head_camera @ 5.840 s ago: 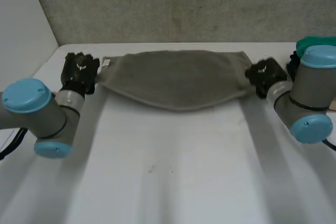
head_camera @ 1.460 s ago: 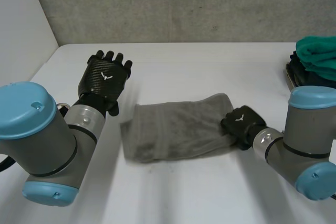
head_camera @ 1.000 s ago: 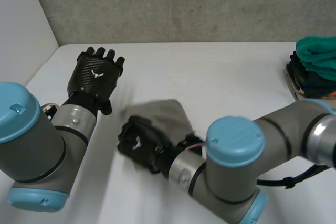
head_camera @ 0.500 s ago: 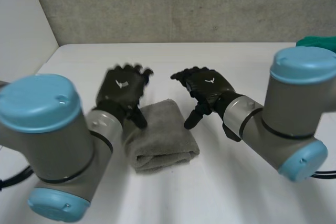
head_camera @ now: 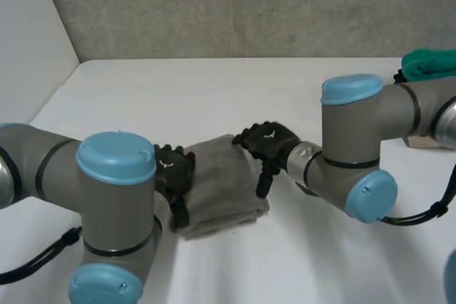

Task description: Fold the laundry.

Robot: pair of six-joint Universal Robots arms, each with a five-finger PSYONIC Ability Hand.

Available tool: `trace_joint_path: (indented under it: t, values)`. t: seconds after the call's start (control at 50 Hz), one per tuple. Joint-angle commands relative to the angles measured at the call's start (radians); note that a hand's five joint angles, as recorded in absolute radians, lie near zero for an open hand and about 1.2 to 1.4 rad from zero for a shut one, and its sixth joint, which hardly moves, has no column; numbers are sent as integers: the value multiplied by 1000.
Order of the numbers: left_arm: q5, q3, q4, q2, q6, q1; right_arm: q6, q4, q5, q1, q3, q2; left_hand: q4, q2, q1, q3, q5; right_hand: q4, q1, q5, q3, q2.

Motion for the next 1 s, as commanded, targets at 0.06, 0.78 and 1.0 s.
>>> trace_joint_path:
  t: [0.06, 0.78, 1.0]
  values:
    - [50, 57, 6, 104, 77, 4, -35, -124, 24, 37, 126, -179, 1, 2, 6, -4, -16, -44, -65, -51, -45, -48]
    - [366, 87, 6, 253, 10, 124, -202, -765, 13, 173, 473, -72, -5, -4, 0, -10, -22, 966, 945, 960, 966, 962]
    - [365, 87, 6, 256, 11, 132, -195, -675, -2, 173, 431, -65, 1, 2, 6, -4, -16, 492, 471, 485, 491, 488]
